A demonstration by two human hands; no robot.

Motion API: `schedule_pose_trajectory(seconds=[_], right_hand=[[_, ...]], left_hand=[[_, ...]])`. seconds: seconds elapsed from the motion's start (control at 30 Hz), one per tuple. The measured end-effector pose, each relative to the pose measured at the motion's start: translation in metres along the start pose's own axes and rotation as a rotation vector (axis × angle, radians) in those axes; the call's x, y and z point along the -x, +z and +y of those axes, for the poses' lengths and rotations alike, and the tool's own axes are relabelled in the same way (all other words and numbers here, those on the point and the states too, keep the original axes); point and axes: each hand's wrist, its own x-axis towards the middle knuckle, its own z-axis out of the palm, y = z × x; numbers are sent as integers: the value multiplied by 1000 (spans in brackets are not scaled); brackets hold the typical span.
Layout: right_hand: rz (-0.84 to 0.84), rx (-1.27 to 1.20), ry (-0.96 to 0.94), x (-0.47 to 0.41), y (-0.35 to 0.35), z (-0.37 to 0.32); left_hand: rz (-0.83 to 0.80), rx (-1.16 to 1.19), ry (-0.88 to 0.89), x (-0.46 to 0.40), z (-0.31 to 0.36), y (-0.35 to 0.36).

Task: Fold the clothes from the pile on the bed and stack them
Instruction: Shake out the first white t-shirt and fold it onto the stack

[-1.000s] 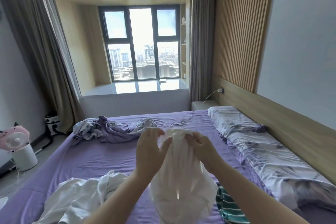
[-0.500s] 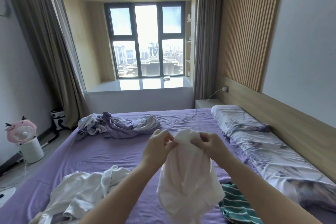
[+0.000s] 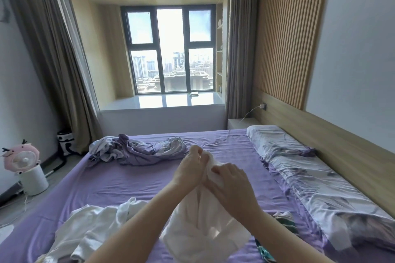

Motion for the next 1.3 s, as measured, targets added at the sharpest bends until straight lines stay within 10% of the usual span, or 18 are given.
schedule_pose_trajectory(seconds=[0.37,0.53,0.67,0.9,1.03,1.3], right_hand=[[-53,-219,424,-29,-21,46],[-147,-744,503,-37,-16,23],[-174,-920,524,-40,-16,15],[43,-401,389,-29,-12,20],[-154,76,186,1,6,10],[-33,-537,460,-4,-21,25]], left_hand=[[-80,-210,123,14,-60,-43],[-130,-563,278,17,-60,-28],[-90,-362,337,16,-58,-18],[-59,301,-106,18,-32,-9],[33,410,-172,13,-18,2],[89,48,-139,5,-66,-29]])
